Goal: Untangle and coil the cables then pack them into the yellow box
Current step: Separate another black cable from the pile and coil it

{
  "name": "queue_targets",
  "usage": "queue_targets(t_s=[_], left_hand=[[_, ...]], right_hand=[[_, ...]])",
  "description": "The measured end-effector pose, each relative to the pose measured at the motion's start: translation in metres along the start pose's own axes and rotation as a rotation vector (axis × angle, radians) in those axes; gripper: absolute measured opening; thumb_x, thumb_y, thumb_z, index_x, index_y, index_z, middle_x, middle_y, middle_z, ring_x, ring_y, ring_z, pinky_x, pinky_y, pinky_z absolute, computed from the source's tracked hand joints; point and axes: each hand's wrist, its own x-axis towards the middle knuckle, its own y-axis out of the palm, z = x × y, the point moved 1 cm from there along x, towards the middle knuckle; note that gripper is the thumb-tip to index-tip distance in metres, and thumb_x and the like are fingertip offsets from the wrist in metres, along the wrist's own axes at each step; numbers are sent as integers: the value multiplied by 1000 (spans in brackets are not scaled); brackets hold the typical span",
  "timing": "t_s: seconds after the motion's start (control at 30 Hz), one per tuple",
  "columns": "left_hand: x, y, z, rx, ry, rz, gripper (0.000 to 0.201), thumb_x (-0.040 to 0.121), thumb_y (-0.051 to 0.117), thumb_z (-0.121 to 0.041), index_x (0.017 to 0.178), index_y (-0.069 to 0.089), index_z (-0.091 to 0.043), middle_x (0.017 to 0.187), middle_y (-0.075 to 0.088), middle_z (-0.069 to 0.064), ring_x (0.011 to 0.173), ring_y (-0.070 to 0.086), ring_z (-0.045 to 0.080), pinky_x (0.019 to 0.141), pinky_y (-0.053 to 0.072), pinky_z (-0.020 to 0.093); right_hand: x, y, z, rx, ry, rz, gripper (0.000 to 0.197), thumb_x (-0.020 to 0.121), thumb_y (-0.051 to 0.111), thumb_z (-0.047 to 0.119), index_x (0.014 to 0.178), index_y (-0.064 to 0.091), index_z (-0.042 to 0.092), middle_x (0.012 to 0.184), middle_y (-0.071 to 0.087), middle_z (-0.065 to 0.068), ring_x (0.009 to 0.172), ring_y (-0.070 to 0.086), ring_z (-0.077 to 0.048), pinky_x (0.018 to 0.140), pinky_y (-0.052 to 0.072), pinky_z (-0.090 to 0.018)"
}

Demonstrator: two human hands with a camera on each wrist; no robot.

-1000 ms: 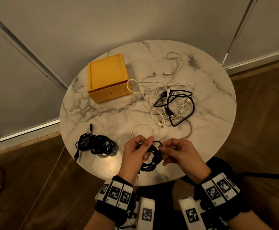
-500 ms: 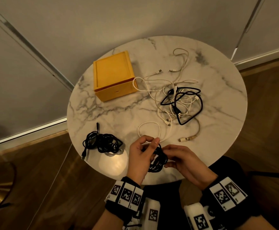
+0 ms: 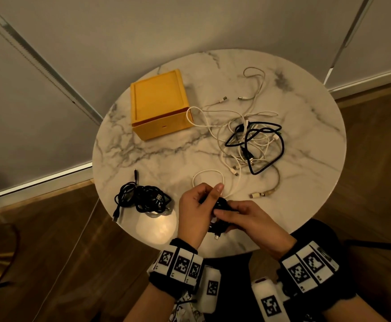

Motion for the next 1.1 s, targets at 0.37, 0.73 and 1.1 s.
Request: queue_targets(t_s=[0.37, 0.73, 1.1], left_hand=[[1, -17, 7, -2, -106, 168, 17, 84, 72, -21, 92, 73, -6, 84, 74, 6, 79, 68, 16, 72, 54, 31], [5, -31, 12, 290, -38, 274, 21, 76, 77, -5, 93, 77, -19, 86, 76, -4, 79, 72, 12, 75, 57, 26], [9, -41, 5, 298, -82, 299, 26, 76, 76, -5, 96, 77, -21, 87, 75, -3, 75, 72, 16, 67, 59, 30]], right_hand=[[5, -11, 9, -71, 112, -112, 15, 84, 68, -1, 97, 69, -7, 93, 71, -27, 72, 72, -27, 57, 60, -27], [2, -17, 5, -215, 126, -28, 27, 81, 68, -7, 102, 70, 9, 90, 75, -12, 79, 73, -18, 58, 59, -27], [4, -13, 3, -332, 1, -4, 34, 90, 60, -1, 111, 66, 25, 90, 75, -13, 75, 73, -21, 58, 58, -28]])
